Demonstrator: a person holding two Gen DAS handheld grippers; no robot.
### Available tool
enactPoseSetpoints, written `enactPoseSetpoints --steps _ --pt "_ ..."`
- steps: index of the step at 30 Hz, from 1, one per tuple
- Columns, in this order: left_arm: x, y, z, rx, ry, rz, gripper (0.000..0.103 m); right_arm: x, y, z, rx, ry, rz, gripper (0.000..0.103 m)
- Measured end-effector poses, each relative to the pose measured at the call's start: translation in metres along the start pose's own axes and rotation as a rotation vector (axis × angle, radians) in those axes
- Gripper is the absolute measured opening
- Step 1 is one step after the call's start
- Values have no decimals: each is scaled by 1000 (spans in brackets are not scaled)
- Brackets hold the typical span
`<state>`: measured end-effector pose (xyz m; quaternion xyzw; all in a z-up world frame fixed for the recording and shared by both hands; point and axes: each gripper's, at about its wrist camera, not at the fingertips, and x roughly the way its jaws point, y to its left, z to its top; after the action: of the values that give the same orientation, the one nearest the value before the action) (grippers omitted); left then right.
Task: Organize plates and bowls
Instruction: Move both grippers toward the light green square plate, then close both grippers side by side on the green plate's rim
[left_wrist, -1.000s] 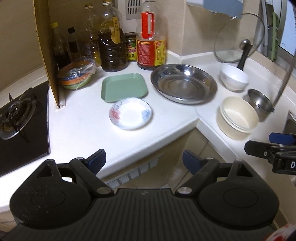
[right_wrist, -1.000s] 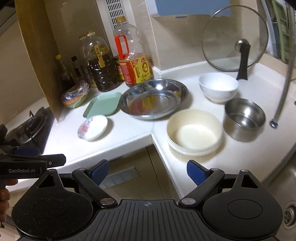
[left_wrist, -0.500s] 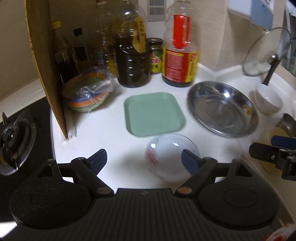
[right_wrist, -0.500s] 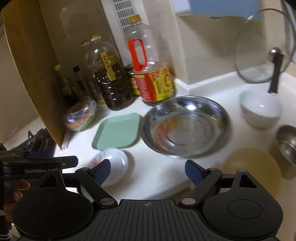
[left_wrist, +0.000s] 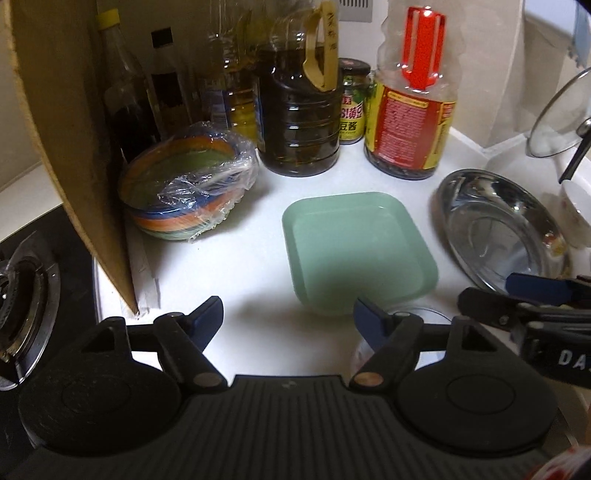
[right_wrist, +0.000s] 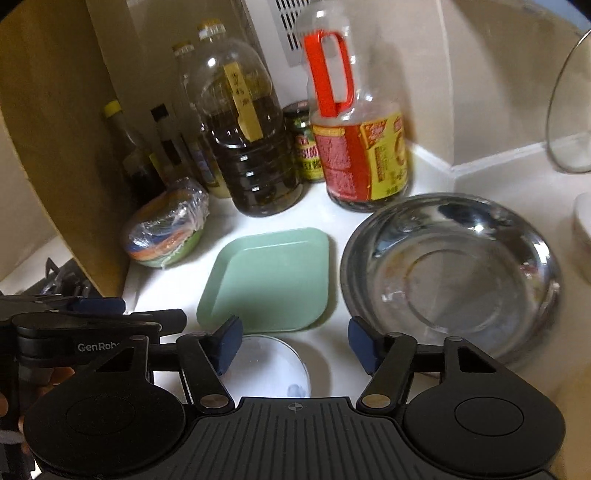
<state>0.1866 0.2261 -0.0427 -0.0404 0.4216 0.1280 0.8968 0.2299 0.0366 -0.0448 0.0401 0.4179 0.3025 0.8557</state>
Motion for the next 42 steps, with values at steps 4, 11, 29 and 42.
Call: enactPoseSetpoints --steps 4,11,29,42 --pt "15 4 5 -2 7 1 71 23 -2 4 39 27 -10 55" --pt "38 9 12 -2 34 -14 67 53 -1 11 45 57 -66 47" --pt "74 16 18 -1 71 -41 45 89 10 20 -14 76 -99 35" --pt "83 23 21 -47 64 -62 27 109 9 33 -53 67 -109 23"
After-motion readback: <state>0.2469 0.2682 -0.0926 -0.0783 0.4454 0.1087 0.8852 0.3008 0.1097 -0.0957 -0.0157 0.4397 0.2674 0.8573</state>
